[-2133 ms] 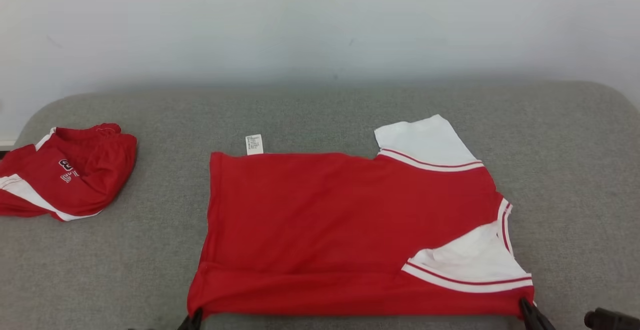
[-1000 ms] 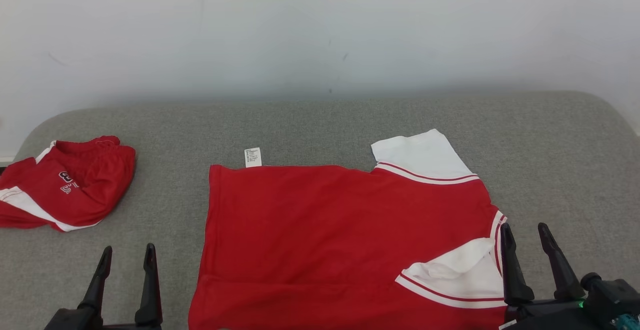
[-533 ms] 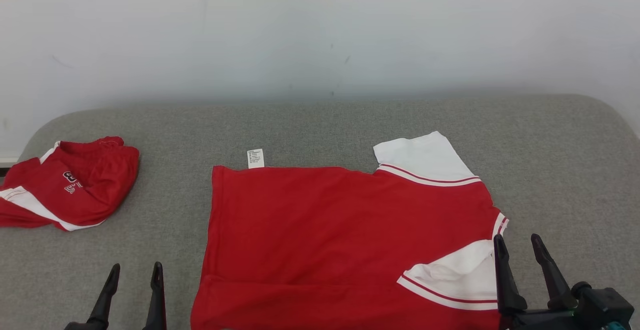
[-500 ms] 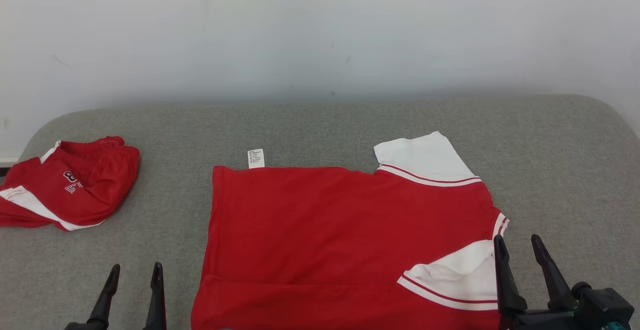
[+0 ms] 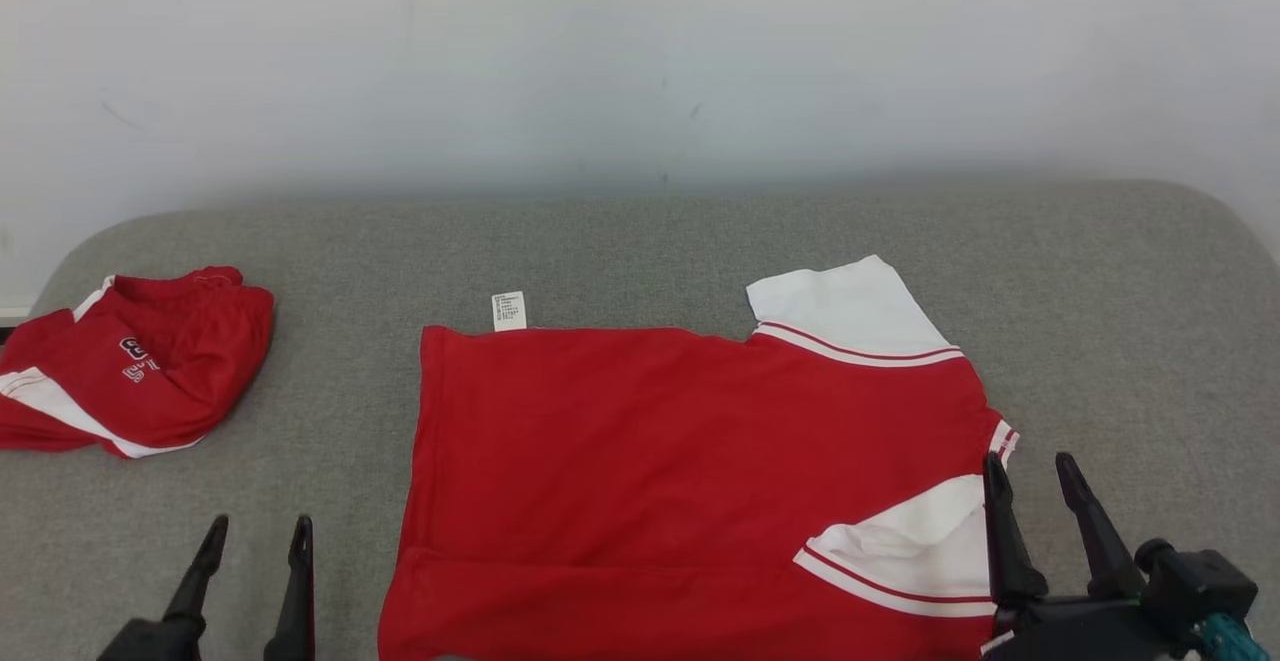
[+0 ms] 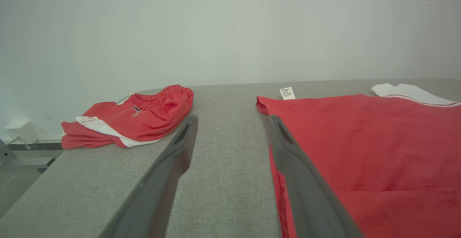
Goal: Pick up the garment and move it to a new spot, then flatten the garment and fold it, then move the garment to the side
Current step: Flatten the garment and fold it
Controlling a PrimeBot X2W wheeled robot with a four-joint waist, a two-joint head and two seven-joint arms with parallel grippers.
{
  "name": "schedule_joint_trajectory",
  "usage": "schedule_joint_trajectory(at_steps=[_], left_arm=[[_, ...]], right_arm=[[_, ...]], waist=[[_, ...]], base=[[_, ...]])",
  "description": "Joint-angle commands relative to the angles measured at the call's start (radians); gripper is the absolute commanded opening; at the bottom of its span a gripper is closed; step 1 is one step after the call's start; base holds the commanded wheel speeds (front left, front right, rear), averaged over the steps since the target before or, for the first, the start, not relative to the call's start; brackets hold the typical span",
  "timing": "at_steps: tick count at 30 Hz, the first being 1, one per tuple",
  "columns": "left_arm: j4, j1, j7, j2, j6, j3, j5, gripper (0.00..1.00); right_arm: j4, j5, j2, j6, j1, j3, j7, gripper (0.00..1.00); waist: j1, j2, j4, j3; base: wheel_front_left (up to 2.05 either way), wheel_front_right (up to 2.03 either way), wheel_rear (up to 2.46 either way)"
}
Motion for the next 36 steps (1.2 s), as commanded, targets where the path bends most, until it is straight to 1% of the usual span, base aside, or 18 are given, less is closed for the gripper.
schedule_joint_trajectory(at_steps=[1, 7, 9, 14, 18, 20, 27, 32, 34, 36], left_arm=[[0.014, -0.038, -0.003, 0.024, -0.007, -0.010, -0.009, 1.00], [0.049, -0.184, 0.024, 0.102, -0.005, -0.070, -0.056, 1.00], [0.052, -0.247, 0.042, 0.123, -0.005, -0.096, -0.093, 1.00], [0.056, -0.429, 0.112, 0.186, -0.005, -0.178, -0.184, 1.00], [0.085, -0.573, 0.169, 0.229, -0.005, -0.251, -0.253, 1.00], [0.111, -0.640, 0.204, 0.244, -0.005, -0.290, -0.283, 1.00], [0.216, -0.814, 0.290, 0.277, -0.005, -0.440, -0.413, 1.00], [0.276, -0.889, 0.355, 0.292, -0.005, -0.537, -0.498, 1.00], [0.298, -0.919, 0.389, 0.299, -0.005, -0.570, -0.529, 1.00], [0.309, -0.951, 0.401, 0.301, -0.005, -0.592, -0.560, 1.00]], right_arm=[[0.019, 0.011, -0.010, -0.002, -0.038, 0.003, -0.004, 1.00], [0.098, 0.020, -0.044, -0.002, -0.176, 0.021, 0.024, 1.00], [0.124, 0.027, -0.054, -0.002, -0.237, 0.025, 0.034, 1.00], [0.188, 0.038, -0.109, -0.002, -0.404, 0.042, 0.080, 1.00], [0.242, 0.047, -0.145, -0.002, -0.552, 0.058, 0.110, 1.00], [0.267, 0.035, -0.174, -0.002, -0.625, 0.072, 0.108, 1.00], [0.422, 0.037, -0.203, -0.002, -0.812, 0.114, 0.169, 1.00], [0.541, 0.055, -0.204, -0.002, -0.922, 0.153, 0.247, 1.00], [0.585, 0.058, -0.204, -0.002, -0.966, 0.168, 0.279, 1.00], [0.620, 0.056, -0.207, -0.002, -1.009, 0.190, 0.301, 1.00]], waist=[[0.0000, 0.0000, -0.007, 0.011], [0.0000, 0.0000, -0.010, 0.079], [0.0000, 0.0000, -0.012, 0.109], [0.0000, 0.0000, -0.006, 0.213], [0.0000, 0.0000, -0.003, 0.296], [0.0000, 0.0000, 0.002, 0.337], [0.0000, 0.0000, 0.009, 0.412], [0.0000, 0.0000, 0.012, 0.441], [0.0000, 0.0000, 0.013, 0.455], [0.0000, 0.0000, 0.015, 0.470]], base=[[0.00, 0.00, 0.00], [0.00, 0.00, 0.00], [0.00, 0.00, 0.00], [0.00, 0.00, 0.00], [0.00, 0.00, 0.00], [0.00, 0.00, 0.00], [0.00, 0.00, 0.00], [0.00, 0.00, 0.00], [0.00, 0.00, 0.00], [0.00, 0.00, 0.00]])
